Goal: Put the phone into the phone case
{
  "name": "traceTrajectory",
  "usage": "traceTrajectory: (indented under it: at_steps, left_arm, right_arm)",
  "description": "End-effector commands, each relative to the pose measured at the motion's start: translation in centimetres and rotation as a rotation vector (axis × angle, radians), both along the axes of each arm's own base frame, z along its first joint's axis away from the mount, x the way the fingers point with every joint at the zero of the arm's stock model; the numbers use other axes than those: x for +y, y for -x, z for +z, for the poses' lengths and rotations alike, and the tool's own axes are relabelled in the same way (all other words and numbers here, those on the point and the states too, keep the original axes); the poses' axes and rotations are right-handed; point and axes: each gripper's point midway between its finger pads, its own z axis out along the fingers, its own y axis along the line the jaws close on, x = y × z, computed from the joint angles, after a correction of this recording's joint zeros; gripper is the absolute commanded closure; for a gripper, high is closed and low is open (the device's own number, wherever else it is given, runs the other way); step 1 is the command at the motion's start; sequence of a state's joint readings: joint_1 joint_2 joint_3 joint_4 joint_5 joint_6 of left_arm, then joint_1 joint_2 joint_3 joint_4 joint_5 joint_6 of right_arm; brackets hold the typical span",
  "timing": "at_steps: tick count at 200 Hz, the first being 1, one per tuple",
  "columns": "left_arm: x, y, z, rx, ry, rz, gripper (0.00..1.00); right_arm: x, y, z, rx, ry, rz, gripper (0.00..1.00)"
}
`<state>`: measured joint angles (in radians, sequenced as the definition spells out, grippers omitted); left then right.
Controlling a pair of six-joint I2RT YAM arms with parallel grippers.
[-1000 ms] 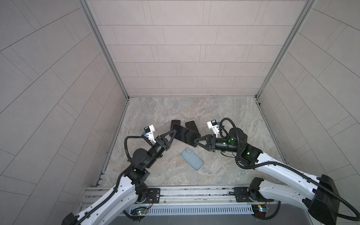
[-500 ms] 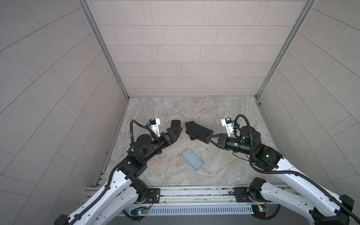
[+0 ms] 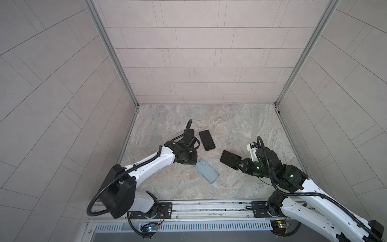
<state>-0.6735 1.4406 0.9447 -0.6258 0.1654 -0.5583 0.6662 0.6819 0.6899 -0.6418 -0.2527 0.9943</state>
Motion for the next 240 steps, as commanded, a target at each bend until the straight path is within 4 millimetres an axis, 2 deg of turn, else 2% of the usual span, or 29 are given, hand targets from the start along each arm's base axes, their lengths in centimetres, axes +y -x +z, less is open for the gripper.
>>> traceTrajectory:
  at_steps: [1,31,91,99,120,132,178,207,221,231,240]
  left_arm:
    - [0.2,-0.1,-1.5,0.022,-0.103,-0.081,0.58]
    - [-0.8,-0.7,-3.4,0.046,-0.126,-0.095,0.58]
    - [-2.2,-2.1,-5.5,0.081,-0.148,-0.122,0.58]
    - [-2.4,-2.2,-5.6,0.086,-0.146,-0.125,0.61]
    - [-2.5,-2.2,-6.1,0.106,-0.146,-0.128,0.82]
    - [-2.6,-2.3,-6.3,0.114,-0.145,-0.125,0.90]
    - [-2.3,-3.0,-5.9,0.099,-0.118,-0.080,0.96]
    - [-2.8,-3.5,-5.5,0.091,-0.082,-0.065,0.97]
    - [-2.9,-3.6,-5.2,0.079,-0.072,-0.062,0.93]
    - [-2.9,-3.5,-4.9,0.074,-0.063,-0.061,0.86]
    - [-2.8,-3.4,-4.5,0.065,-0.056,-0.060,0.72]
  right_arm:
    - [0.1,-0.9,3.0,-0.095,-0.024,-0.003,1.00]
    - [0.2,-0.9,2.8,-0.090,-0.028,0.001,1.00]
    - [0.6,-0.9,2.5,-0.084,-0.024,0.023,1.00]
    - [0.6,-0.9,2.4,-0.084,-0.022,0.025,1.00]
    - [0.6,-0.9,2.3,-0.085,-0.018,0.028,1.00]
    - [0.6,-0.8,2.3,-0.084,-0.017,0.032,1.00]
    - [0.7,-0.8,1.9,-0.080,-0.018,0.036,1.00]
    - [1.3,-0.8,1.0,-0.056,-0.046,0.041,1.00]
    - [2.0,-0.6,0.3,-0.030,-0.067,0.067,1.00]
    - [2.6,-0.4,-0.1,-0.004,-0.075,0.099,1.00]
    - [3.3,-0.1,-0.3,0.020,-0.085,0.133,1.00]
